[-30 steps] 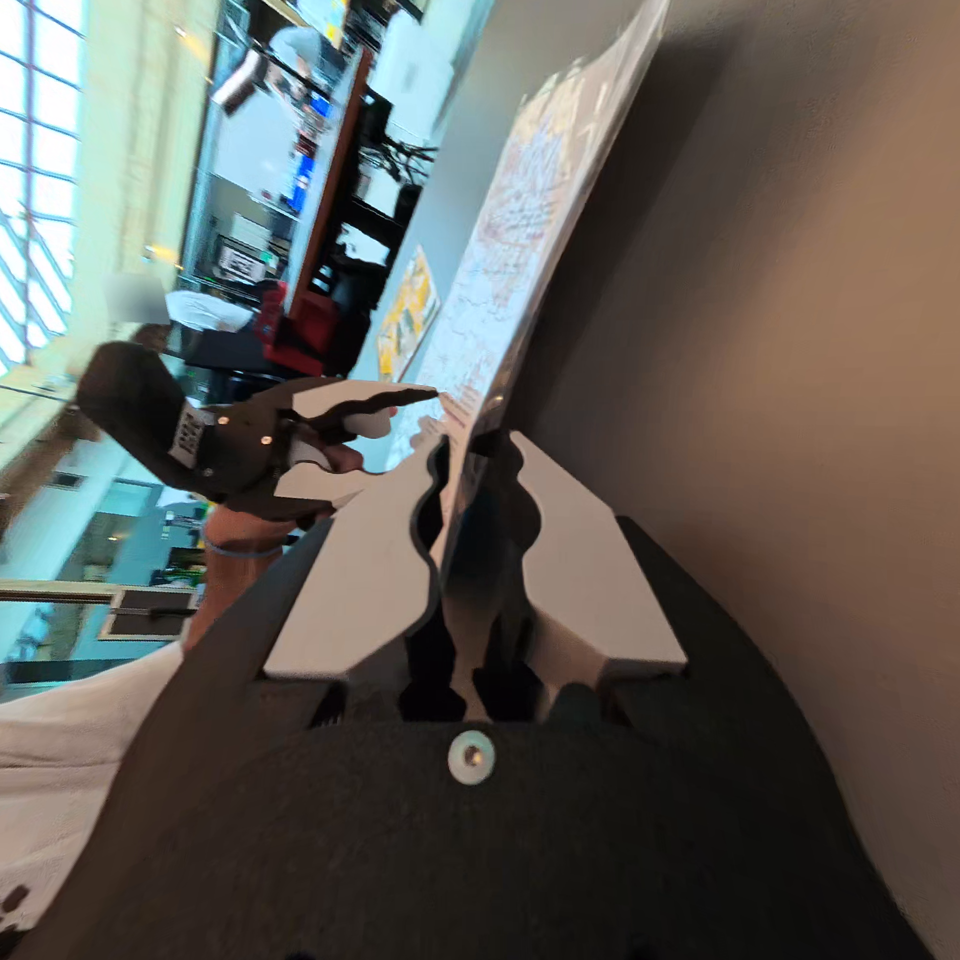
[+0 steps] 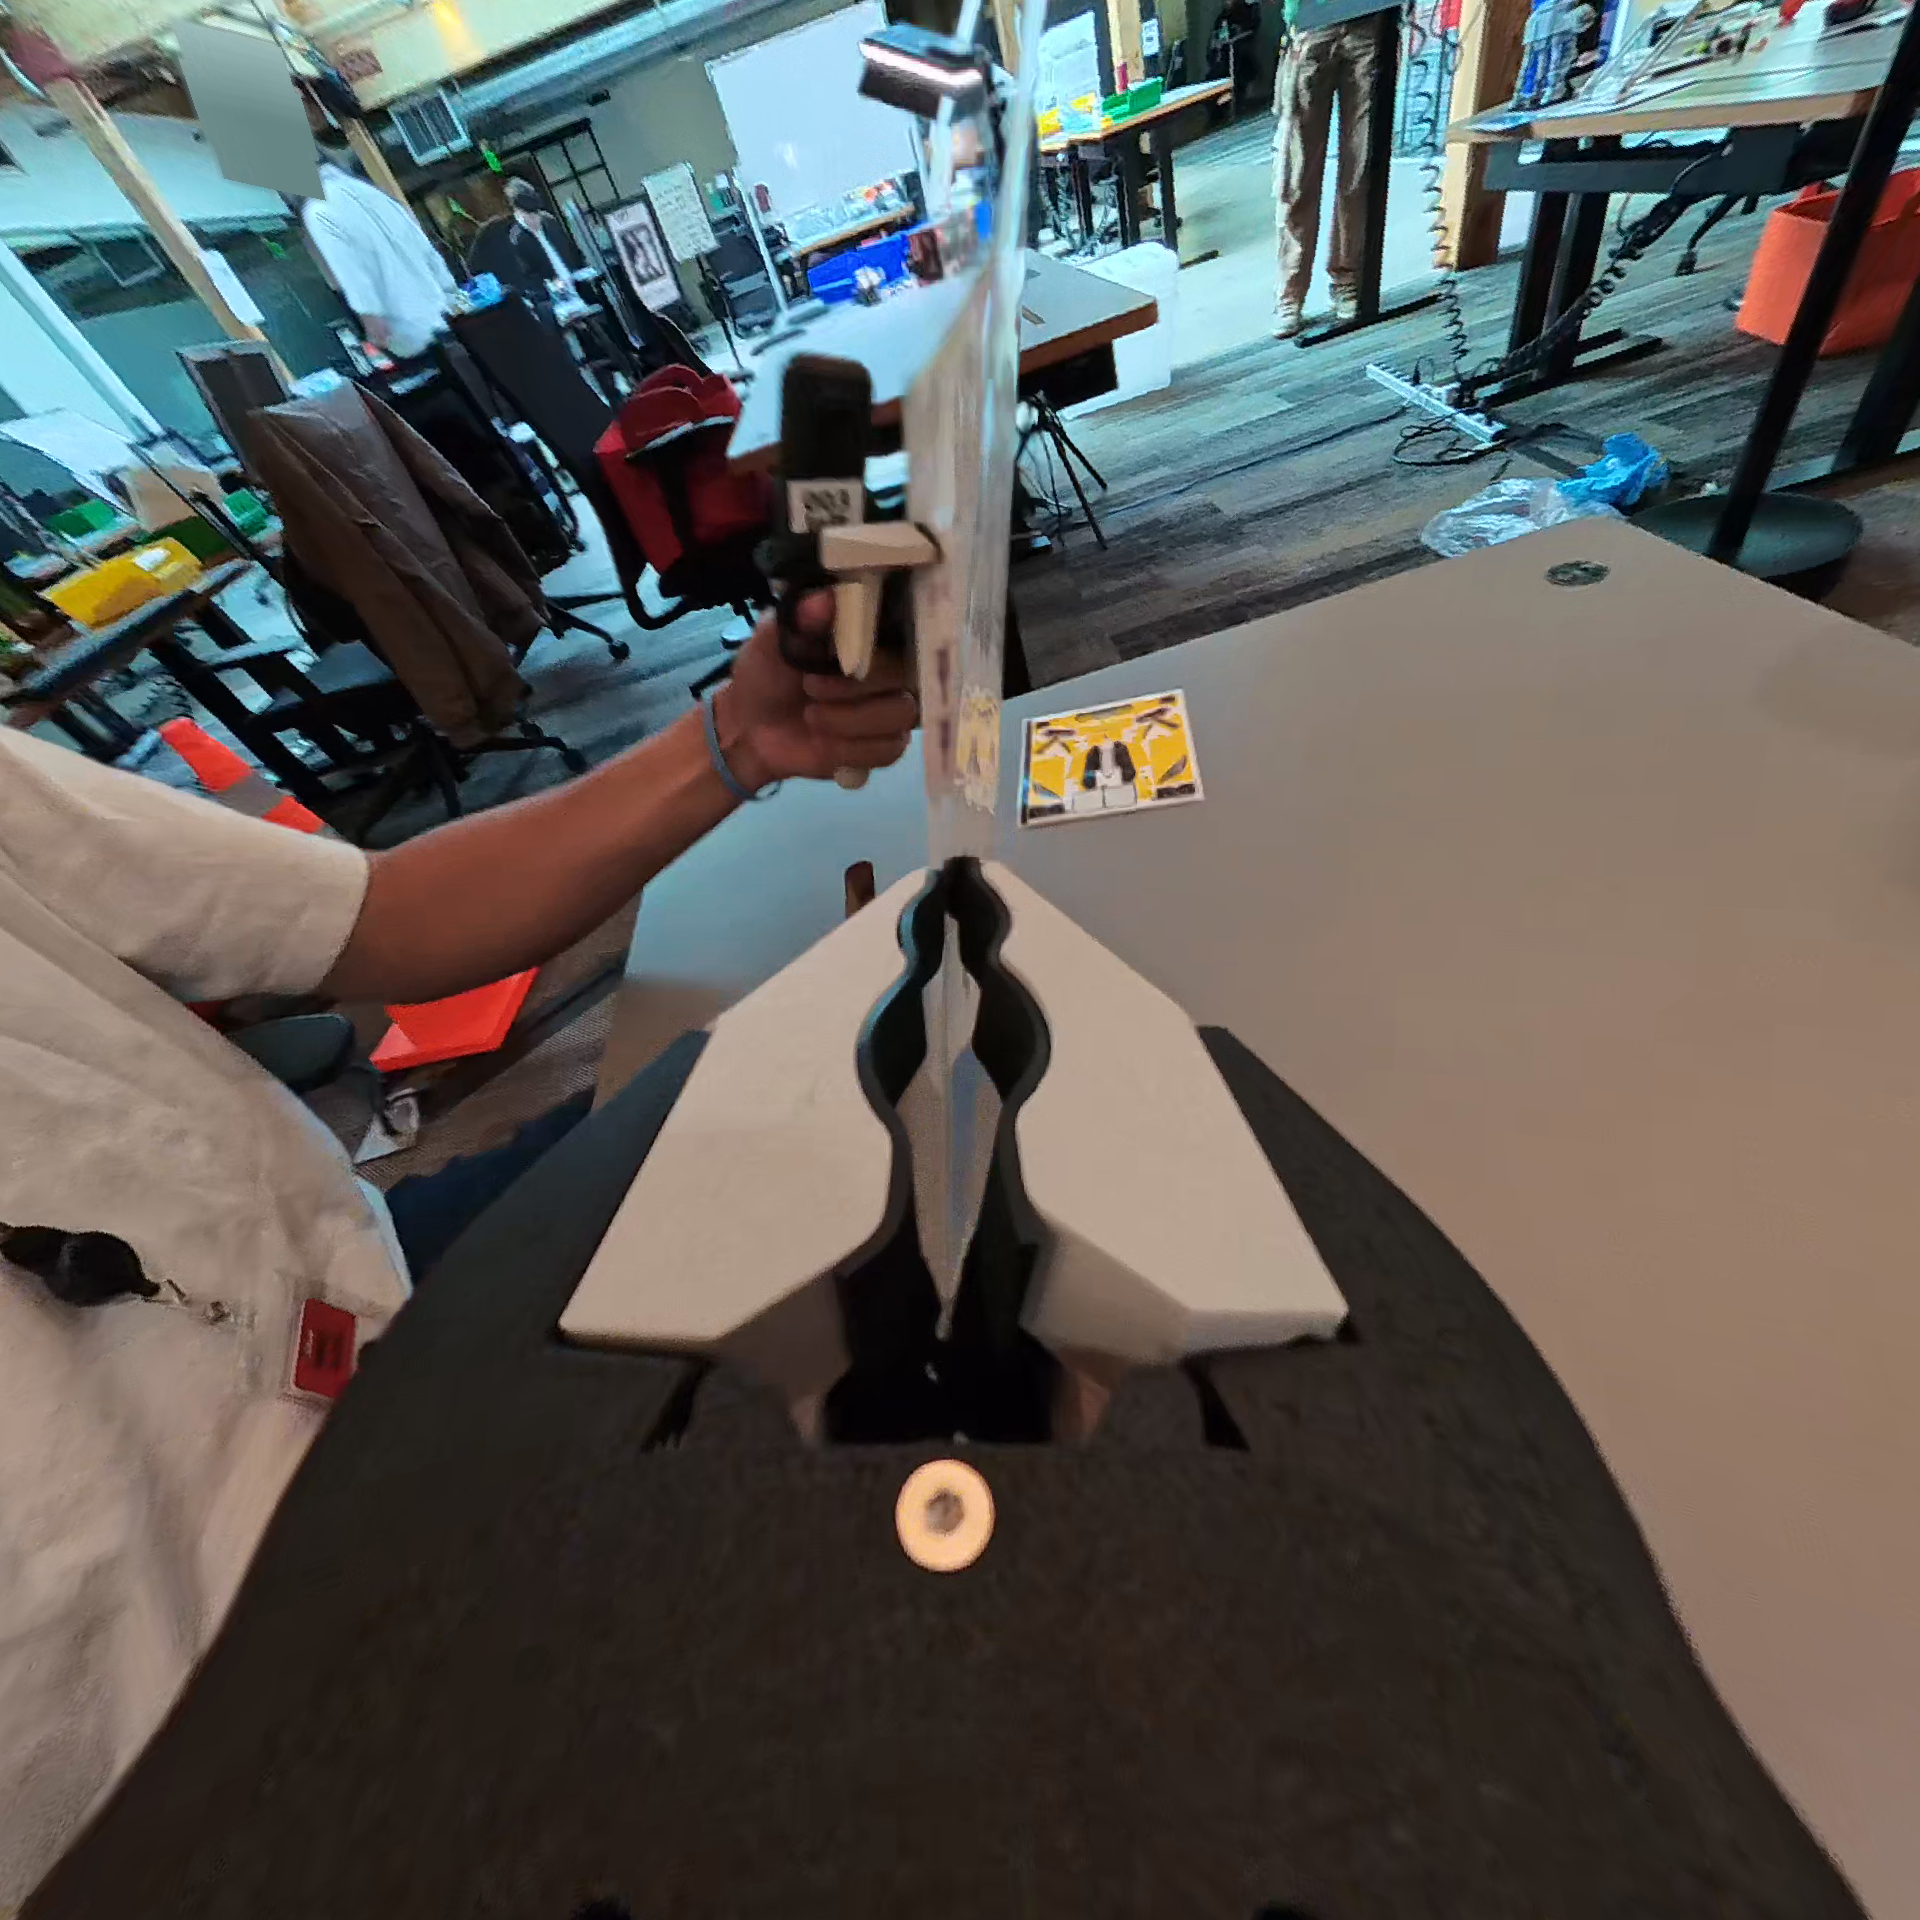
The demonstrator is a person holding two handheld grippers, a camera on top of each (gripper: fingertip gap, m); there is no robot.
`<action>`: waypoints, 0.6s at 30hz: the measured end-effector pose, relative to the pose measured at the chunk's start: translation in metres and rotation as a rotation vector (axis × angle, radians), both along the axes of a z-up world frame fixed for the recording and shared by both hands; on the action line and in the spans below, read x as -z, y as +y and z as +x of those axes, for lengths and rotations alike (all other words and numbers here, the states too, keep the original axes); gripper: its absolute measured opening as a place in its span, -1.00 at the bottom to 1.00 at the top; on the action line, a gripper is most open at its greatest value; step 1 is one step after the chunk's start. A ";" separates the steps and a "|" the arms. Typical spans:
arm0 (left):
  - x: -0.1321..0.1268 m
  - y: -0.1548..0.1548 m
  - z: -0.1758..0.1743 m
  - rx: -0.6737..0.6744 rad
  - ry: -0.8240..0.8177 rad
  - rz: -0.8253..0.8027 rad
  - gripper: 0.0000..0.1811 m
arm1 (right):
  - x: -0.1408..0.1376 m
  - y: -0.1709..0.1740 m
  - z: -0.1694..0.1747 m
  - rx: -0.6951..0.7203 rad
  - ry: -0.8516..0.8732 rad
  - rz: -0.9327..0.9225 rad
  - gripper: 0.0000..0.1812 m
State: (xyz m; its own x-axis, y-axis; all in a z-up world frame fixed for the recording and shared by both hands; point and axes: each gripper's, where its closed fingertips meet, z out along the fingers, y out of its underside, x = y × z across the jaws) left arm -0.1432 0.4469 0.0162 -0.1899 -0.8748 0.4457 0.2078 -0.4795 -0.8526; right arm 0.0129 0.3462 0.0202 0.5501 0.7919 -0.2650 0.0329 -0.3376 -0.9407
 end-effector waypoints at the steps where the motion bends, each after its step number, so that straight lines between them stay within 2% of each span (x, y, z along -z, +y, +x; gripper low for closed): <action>1: -0.007 -0.013 0.001 0.006 0.002 0.084 -1.00 | 0.001 -0.007 0.004 0.011 -0.026 0.007 -0.99; 3: -0.023 -0.037 -0.001 0.011 -0.007 0.226 -1.00 | -0.002 -0.022 0.008 0.025 -0.071 0.052 -0.97; 6: -0.046 -0.068 -0.005 0.060 -0.027 0.346 -1.00 | -0.009 -0.039 0.013 0.081 -0.155 0.114 -0.77; 9: -0.055 -0.092 -0.004 0.111 -0.001 0.434 -1.00 | -0.020 -0.059 0.002 0.062 -0.219 0.133 -0.65; 16: -0.046 -0.144 0.005 0.195 0.079 0.630 -1.00 | -0.049 -0.085 -0.030 0.073 -0.417 0.266 -0.60; 18: -0.040 -0.154 0.007 0.193 0.120 0.684 -1.00 | -0.060 -0.097 -0.040 0.040 -0.428 0.305 -0.82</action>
State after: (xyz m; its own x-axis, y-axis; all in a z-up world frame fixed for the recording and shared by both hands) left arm -0.1362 0.2931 0.0561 -0.3533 -0.9212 -0.1629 0.0596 0.1516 -0.9866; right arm -0.0275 0.2488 0.0799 0.5901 0.7742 0.2291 0.4281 -0.0595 -0.9018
